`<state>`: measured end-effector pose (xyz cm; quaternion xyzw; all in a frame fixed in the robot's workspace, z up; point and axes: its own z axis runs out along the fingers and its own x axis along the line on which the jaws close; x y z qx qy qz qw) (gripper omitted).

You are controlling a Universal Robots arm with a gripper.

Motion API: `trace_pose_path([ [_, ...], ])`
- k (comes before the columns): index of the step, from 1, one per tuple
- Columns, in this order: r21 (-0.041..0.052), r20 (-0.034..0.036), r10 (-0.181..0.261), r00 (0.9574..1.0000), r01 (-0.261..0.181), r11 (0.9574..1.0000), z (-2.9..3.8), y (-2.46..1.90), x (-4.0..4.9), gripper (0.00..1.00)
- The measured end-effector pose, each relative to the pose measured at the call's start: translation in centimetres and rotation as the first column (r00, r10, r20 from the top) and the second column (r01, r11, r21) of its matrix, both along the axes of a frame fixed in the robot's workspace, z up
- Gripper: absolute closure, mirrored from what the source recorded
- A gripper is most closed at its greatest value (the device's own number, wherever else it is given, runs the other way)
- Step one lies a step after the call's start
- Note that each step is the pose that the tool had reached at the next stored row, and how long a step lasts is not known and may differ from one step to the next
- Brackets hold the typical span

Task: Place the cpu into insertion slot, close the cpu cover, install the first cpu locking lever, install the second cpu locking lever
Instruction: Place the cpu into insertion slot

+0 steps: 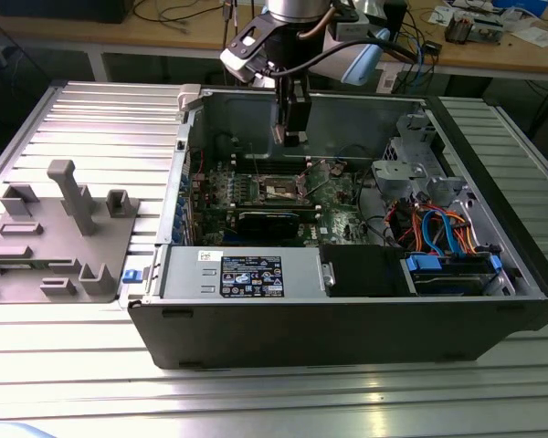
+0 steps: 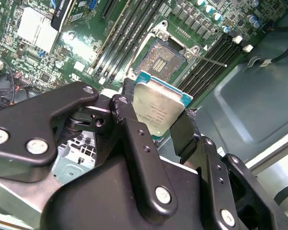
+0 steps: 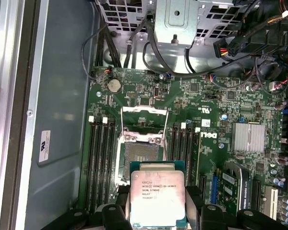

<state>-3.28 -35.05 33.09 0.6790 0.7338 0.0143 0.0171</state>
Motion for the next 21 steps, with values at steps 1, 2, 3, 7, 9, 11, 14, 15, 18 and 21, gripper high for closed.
trace_pose_path([
  [1,0.0001,0.0001,-0.002,1.0,0.002,1.0,0.0,0.0,0.0,0.46],
  [2,0.0001,0.0,-0.004,1.0,0.004,1.0,-0.01,0.0,0.0,0.46],
  [3,0.0001,0.0,-0.006,1.0,0.006,1.0,-0.01,0.0,0.0,0.46],
  [7,0.0001,0.0,-0.007,1.0,0.007,1.0,-0.01,0.0,0.0,0.46],
  [9,0.0,0.0,-0.007,1.0,0.007,1.0,-0.03,0.0,0.0,0.46],
  [11,0.0001,0.0,-0.007,1.0,0.007,1.0,-0.11,0.0,0.0,0.46],
  [14,0.0,0.0,-0.007,1.0,0.007,1.0,-0.19,0.0,0.0,0.46],
  [15,0.0001,0.0,-0.007,1.0,0.007,1.0,-0.23,0.0,0.0,0.46],
  [18,0.0,0.0,-0.007,1.0,0.007,1.0,-0.3,0.0,0.0,0.46],
  [21,0.0,0.0,-0.007,1.0,0.007,1.0,-0.38,0.0,0.0,0.46],
])
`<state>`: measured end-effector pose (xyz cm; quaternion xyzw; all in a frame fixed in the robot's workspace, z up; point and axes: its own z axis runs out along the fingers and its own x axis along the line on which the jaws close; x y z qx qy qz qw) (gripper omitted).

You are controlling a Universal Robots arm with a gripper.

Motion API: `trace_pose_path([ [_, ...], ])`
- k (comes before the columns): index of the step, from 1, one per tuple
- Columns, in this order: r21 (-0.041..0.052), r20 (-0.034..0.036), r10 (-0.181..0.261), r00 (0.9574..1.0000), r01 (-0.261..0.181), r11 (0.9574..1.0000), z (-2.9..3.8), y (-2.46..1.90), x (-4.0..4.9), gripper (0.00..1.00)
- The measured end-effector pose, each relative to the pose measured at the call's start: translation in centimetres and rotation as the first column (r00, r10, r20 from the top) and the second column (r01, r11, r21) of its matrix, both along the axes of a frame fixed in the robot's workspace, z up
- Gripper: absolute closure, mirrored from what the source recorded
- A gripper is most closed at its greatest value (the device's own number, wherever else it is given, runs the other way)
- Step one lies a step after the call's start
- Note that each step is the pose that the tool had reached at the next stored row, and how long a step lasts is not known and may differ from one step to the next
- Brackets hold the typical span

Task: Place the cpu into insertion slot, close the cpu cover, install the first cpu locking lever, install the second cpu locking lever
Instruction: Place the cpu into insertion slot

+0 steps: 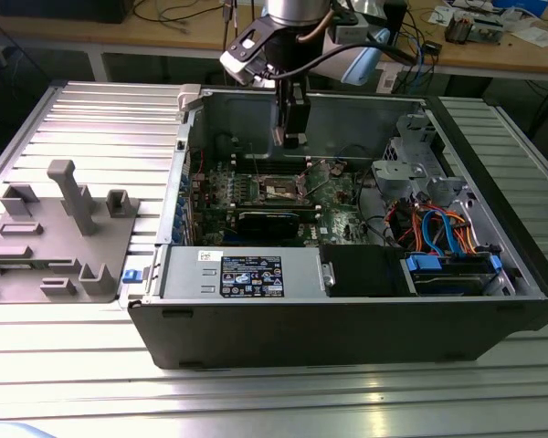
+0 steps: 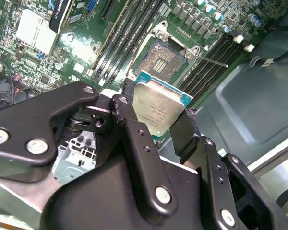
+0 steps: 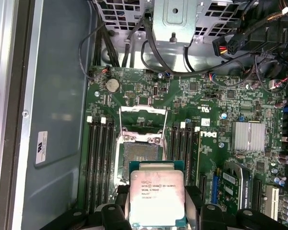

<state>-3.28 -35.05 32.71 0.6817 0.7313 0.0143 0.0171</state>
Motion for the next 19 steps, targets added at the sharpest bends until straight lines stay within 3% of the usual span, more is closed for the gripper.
trace_pose_path([
  [19,0.0001,0.0,0.0,1.0,0.0,1.0,-0.45,0.0,0.0,0.46],
])
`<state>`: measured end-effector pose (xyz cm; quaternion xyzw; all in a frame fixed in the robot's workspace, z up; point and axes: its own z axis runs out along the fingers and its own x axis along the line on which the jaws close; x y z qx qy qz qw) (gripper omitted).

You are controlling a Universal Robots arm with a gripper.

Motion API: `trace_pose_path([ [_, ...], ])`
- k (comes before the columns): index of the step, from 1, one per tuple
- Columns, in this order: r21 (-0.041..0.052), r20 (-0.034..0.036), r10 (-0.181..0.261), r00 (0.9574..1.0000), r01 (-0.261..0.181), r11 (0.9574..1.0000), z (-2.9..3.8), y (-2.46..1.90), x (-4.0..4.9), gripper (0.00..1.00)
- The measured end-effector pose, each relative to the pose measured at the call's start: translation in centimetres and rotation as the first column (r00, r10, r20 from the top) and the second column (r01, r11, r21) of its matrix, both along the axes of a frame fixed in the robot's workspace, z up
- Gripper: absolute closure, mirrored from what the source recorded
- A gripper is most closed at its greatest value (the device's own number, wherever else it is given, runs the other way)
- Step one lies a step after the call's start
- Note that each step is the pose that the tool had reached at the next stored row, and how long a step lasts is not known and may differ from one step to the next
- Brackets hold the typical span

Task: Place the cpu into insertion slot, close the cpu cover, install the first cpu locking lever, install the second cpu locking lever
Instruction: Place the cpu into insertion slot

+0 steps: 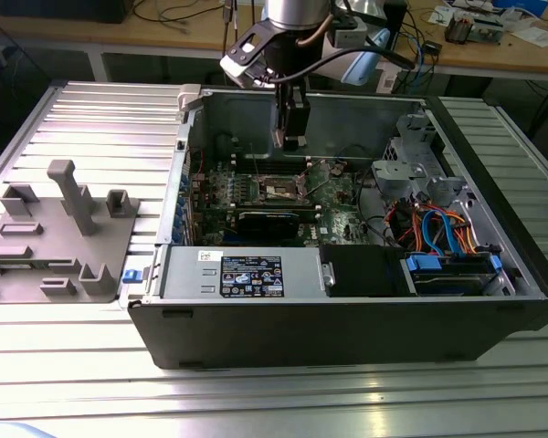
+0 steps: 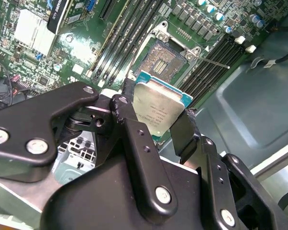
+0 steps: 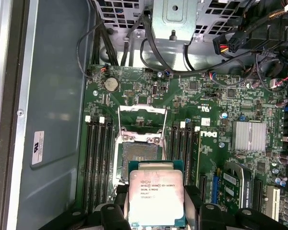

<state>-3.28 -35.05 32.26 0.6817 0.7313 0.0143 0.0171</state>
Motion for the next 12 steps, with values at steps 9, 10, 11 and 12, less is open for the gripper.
trace_pose_path([
  [9,0.0,0.0,0.0,1.0,0.0,1.0,-0.22,0.0,0.0,0.46],
  [10,0.0,0.0,0.0,1.0,0.0,1.0,-0.24,0.0,0.0,0.46],
  [11,0.0,0.0,0.0,1.0,0.0,1.0,-0.25,0.0,0.0,0.46],
  [12,-0.0001,0.0,0.0,1.0,0.0,1.0,-0.27,0.0,0.0,0.46],
])
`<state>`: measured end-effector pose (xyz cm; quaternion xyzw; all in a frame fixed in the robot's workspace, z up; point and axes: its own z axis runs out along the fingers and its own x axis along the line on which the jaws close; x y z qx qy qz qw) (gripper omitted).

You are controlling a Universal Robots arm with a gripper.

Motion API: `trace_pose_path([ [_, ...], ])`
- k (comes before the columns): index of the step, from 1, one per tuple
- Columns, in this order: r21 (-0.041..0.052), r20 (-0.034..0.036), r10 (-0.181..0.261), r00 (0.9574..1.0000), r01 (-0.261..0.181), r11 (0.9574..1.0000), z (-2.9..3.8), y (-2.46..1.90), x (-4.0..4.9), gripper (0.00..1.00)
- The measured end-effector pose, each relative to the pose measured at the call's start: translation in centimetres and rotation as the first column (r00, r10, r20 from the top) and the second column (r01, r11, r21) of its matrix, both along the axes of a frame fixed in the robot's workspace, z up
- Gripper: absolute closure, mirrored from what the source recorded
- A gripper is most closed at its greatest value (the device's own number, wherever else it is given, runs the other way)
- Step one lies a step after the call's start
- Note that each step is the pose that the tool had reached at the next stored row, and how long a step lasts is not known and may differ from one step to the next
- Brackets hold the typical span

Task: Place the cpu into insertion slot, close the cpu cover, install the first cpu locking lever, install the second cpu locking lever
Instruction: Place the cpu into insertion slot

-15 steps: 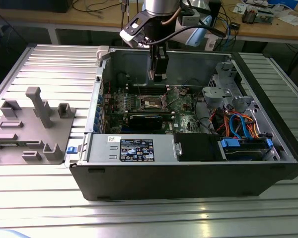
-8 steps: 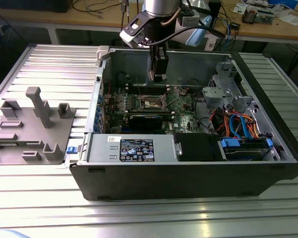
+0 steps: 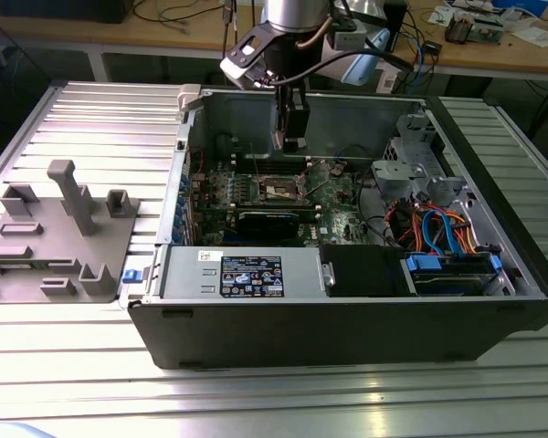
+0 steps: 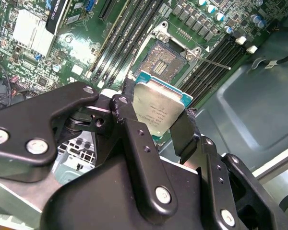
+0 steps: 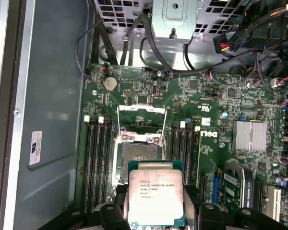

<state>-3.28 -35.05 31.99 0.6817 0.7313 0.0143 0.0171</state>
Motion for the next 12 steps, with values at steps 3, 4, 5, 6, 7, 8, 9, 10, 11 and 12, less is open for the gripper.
trace_pose_path([
  [3,0.0,0.0,0.0,1.0,0.0,1.0,-0.09,0.0,0.0,0.46],
  [4,0.0,0.0,0.0,1.0,0.0,1.0,-0.12,0.0,0.0,0.46],
  [5,0.0,0.0,0.0,1.0,0.0,1.0,-0.15,0.0,0.0,0.46],
  [6,0.0,0.0,0.0,1.0,0.0,1.0,-0.16,0.0,0.0,0.46],
  [7,0.0001,0.0,0.0,1.0,0.0,1.0,-0.2,0.0,0.0,0.46],
  [8,0.0,0.0,0.0,1.0,0.0,1.0,-0.21,0.0,0.0,0.46],
  [9,0.0,0.0,0.0,1.0,0.0,1.0,-0.23,0.0,0.0,0.46],
  [10,0.0,0.0,0.0,1.0,0.0,1.0,-0.27,0.0,0.0,0.46],
  [11,0.0,0.0,0.0,1.0,0.0,1.0,-0.31,0.0,0.0,0.46],
  [12,0.0,0.0,0.0,1.0,0.0,1.0,-0.34,0.0,0.0,0.46],
])
